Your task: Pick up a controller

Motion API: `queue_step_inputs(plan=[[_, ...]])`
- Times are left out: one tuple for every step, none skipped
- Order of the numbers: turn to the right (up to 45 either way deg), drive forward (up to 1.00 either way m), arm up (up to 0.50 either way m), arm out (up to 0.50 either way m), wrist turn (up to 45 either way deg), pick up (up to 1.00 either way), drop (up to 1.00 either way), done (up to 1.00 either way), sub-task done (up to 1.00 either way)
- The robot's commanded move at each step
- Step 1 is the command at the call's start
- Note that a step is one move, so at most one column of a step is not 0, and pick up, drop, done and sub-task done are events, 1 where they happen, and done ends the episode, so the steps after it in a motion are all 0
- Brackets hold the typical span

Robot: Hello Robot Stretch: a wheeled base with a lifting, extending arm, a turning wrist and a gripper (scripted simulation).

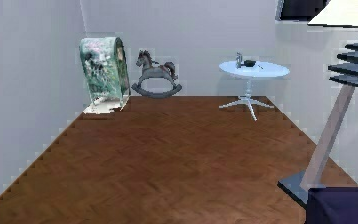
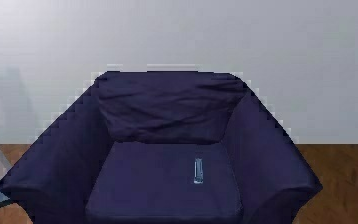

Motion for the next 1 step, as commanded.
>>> queue_step_inputs(plan=[[0.0, 0.0, 0.5, 0.0, 0.0, 0.0, 0.0, 0.0, 0.0]])
